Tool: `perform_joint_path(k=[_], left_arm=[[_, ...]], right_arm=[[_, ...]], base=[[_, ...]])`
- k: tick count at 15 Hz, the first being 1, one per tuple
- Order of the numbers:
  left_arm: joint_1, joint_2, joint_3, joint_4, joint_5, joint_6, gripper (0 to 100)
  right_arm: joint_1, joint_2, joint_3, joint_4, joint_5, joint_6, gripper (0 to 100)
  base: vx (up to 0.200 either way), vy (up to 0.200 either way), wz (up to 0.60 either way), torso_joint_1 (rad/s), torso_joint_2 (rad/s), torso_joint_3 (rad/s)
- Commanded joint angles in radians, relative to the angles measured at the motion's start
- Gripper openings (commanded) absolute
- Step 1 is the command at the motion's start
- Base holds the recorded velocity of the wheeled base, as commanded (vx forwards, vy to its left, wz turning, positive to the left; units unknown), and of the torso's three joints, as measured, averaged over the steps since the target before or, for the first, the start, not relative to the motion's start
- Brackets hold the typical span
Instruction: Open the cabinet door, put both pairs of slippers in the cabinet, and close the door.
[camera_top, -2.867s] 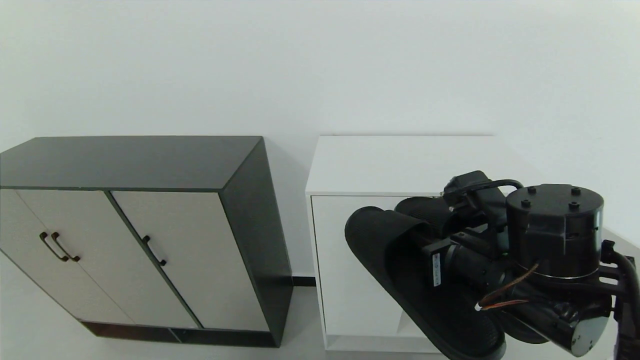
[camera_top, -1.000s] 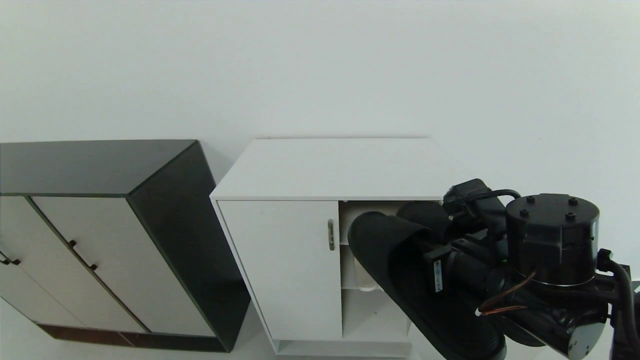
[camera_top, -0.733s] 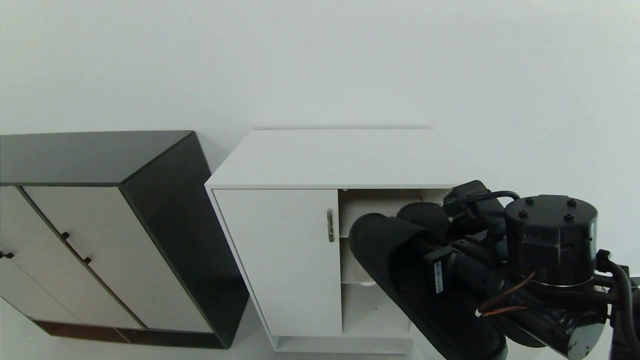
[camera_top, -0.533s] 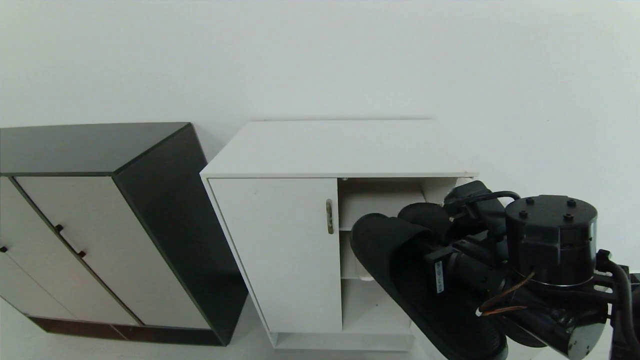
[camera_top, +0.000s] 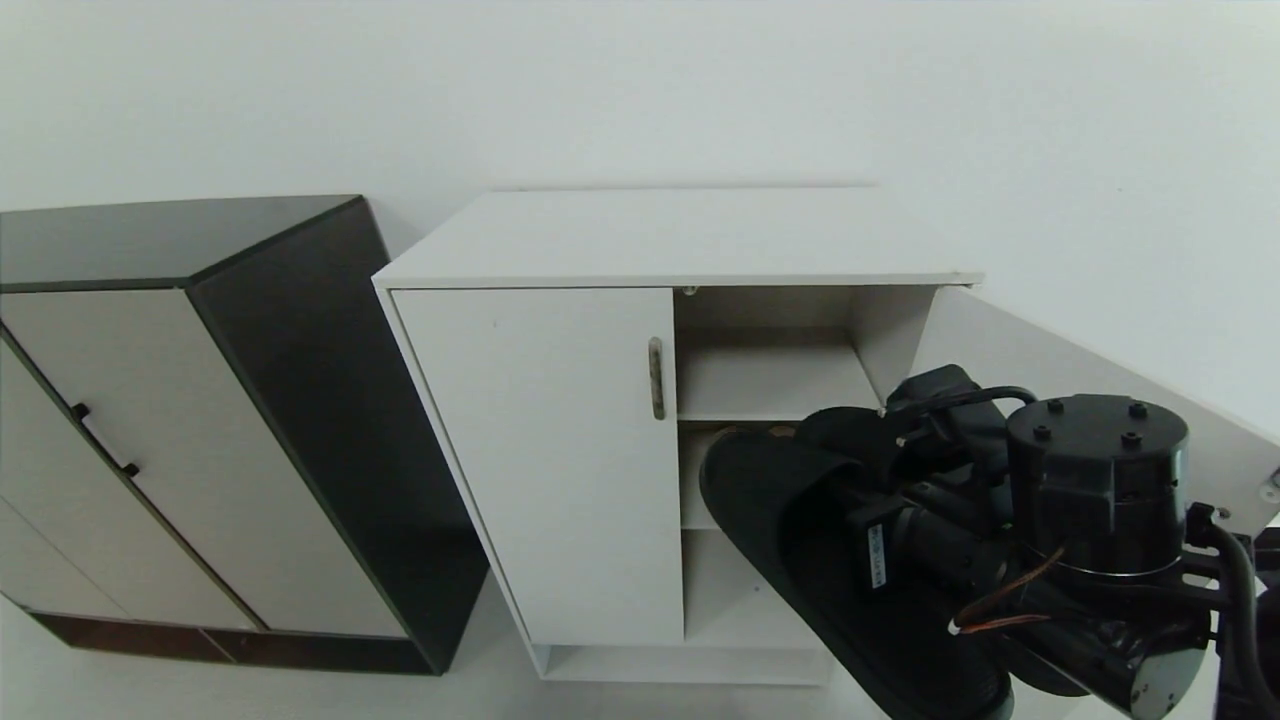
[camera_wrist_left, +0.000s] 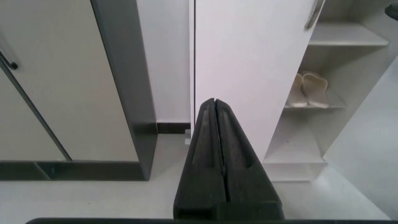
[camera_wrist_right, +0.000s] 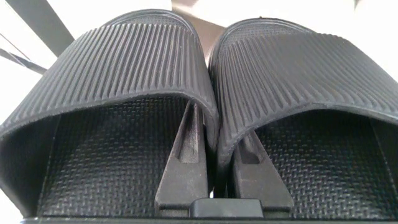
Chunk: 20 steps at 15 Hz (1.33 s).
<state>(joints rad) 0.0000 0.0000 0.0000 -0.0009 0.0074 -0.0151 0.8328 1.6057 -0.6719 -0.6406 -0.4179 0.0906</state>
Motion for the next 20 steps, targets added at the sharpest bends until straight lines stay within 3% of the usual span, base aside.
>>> perform_joint_path(k=[1, 13, 20], left_arm=[[0.000, 0.000, 0.000, -0.001, 0.000, -0.002, 0], [0.000, 0.000, 0.000, -0.001, 0.000, 0.000, 0], [0.000, 0.000, 0.000, -0.001, 0.000, -0.002, 0]], right_arm=[[0.002, 0.006, 0.000, -0.002, 0.001, 0.000, 0], [0.003, 0.014, 0.008, -0.002, 0.001, -0.002, 0], [0.011, 0.014, 0.009, -0.002, 0.001, -0.002, 0]], base=[[0.000, 0.000, 0.00, -0.154, 0.48, 0.320], [0.000, 0.000, 0.00, -0.093, 0.45, 0.358], [0.000, 0.000, 0.00, -0.002, 0.07, 0.067]])
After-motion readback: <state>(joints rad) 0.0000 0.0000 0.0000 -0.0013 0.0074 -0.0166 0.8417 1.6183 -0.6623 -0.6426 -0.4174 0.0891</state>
